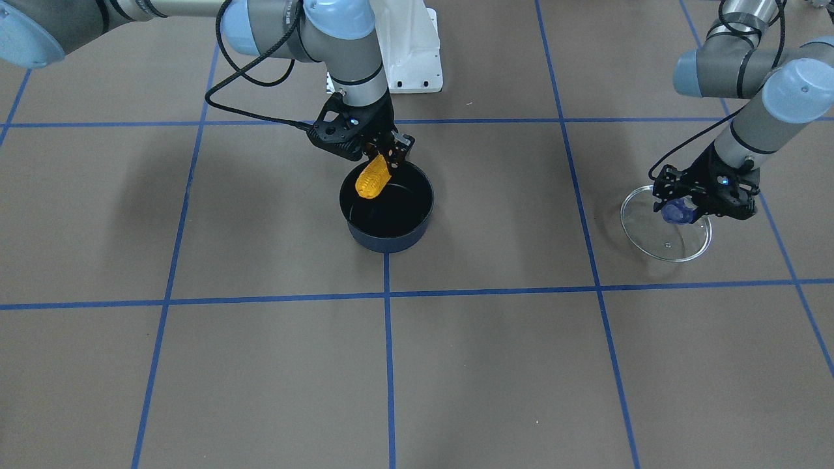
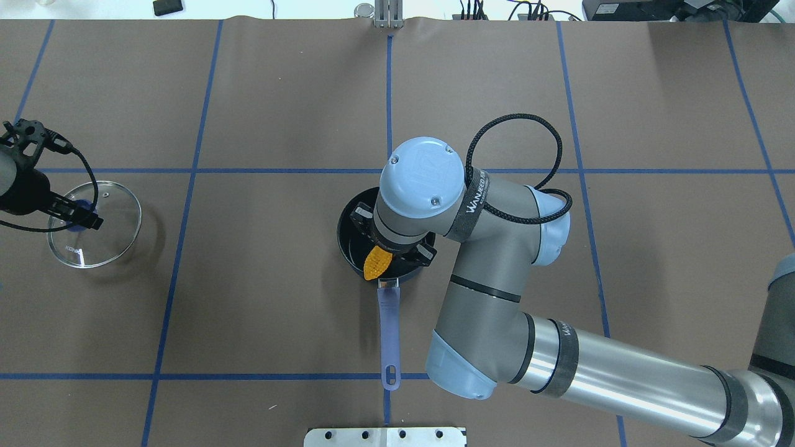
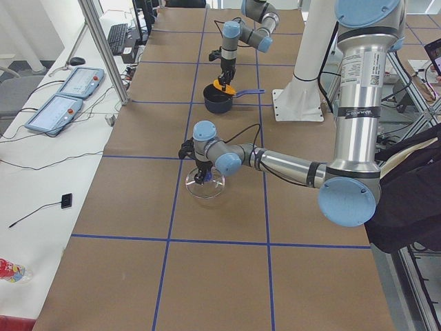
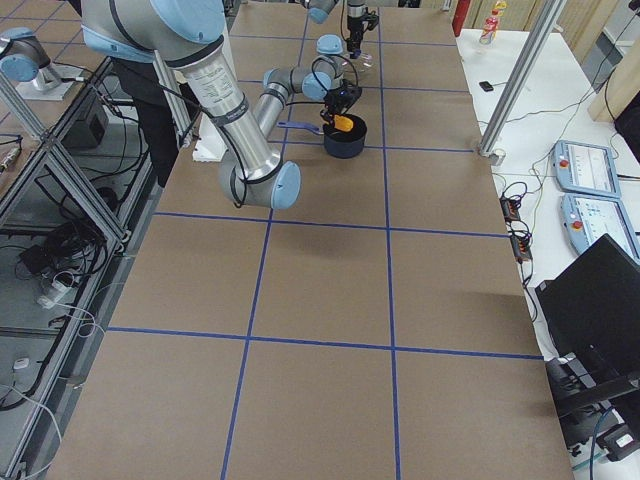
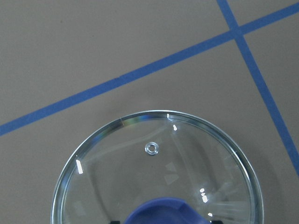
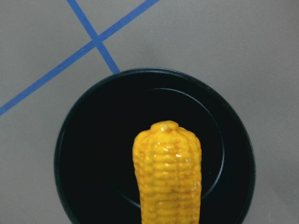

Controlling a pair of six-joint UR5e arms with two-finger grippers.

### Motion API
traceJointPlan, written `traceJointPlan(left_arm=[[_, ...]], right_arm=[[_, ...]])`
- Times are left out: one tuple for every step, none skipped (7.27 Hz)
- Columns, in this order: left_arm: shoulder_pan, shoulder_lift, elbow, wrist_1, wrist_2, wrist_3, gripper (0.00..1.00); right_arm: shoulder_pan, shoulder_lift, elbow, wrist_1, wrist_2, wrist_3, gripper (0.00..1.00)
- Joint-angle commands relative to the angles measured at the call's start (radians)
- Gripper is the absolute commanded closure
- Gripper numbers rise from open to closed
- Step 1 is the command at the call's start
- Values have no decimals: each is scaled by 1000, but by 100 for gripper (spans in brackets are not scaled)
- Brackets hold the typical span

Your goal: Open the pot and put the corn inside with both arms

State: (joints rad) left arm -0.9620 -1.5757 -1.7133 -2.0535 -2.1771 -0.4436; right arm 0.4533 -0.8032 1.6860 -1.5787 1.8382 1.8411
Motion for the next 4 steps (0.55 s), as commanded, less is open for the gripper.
traceJointPlan(left_arm=[[9,3,14,1,11,0,44],[9,-6,32,1,16,0,44],[11,-9,34,1,22,0,36],[11,-13,32,1,22,-1,17]], right_arm=[[-1,-1,-5,-1,-2,-2,92],[-1,-4,-5,-1,-2,-3,92],[-1,-7,-5,-1,-2,-3,92],[-1,-11,-6,-1,-2,-3,92]])
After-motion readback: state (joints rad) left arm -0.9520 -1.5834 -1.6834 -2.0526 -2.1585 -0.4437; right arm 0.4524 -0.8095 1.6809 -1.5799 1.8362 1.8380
